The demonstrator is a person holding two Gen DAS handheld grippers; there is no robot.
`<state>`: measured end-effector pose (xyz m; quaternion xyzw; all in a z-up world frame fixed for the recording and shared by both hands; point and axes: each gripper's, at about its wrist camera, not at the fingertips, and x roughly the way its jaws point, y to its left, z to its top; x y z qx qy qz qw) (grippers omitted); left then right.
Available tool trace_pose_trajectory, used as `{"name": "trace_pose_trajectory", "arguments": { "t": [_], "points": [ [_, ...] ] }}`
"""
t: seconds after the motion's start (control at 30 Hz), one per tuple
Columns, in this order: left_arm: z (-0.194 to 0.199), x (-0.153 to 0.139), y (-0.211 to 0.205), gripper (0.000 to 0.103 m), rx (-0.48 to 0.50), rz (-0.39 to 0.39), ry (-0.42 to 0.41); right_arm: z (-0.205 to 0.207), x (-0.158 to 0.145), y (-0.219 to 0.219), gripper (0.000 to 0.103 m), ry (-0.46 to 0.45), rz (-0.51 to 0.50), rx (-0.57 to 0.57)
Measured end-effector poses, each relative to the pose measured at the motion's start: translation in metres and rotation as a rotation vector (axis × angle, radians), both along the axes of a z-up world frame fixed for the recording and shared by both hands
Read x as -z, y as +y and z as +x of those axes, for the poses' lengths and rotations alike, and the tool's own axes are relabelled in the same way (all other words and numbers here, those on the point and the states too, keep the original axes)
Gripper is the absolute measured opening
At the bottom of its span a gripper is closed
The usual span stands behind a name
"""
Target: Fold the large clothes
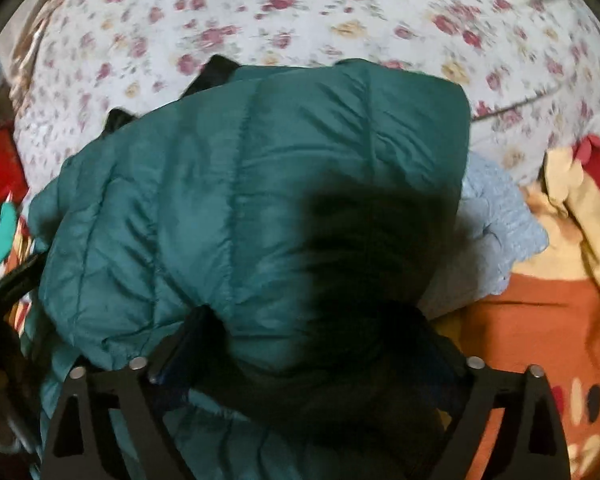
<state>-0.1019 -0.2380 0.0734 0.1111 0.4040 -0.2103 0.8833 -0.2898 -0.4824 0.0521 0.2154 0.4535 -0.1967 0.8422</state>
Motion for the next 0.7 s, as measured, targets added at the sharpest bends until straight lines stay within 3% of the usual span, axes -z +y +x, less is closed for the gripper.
{"name": "trace_pose_trajectory", "arguments": {
  "t": [0.2, 0.4, 0.5, 0.63, 0.7],
  "points": [
    [0.000, 0.000, 0.001, 0.071, 0.007, -0.003, -0.002, -0.015, -0.030, 0.007, 0.093, -0.037, -0.043, 0.023],
    [-0.001, 0.000, 0.001, 0.071, 0.001, -0.003, -0.005, -0.025, -0.071, 0.019, 0.091, -0.171, -0.072, 0.023],
    [-0.002, 0.000, 0.002, 0.071, -0.001, -0.006, -0.007, -0.004, -0.061, 0.034, 0.077, -0.130, -0.064, -0.044],
    [-0.003, 0.000, 0.001, 0.071, 0.000, -0.007, -0.008, 0.011, -0.022, 0.029, 0.077, -0.039, -0.050, -0.039],
    [-0.003, 0.000, 0.002, 0.071, 0.001, -0.003, -0.008, 0.013, -0.017, 0.029, 0.077, -0.049, -0.055, -0.030]
  ]
}}
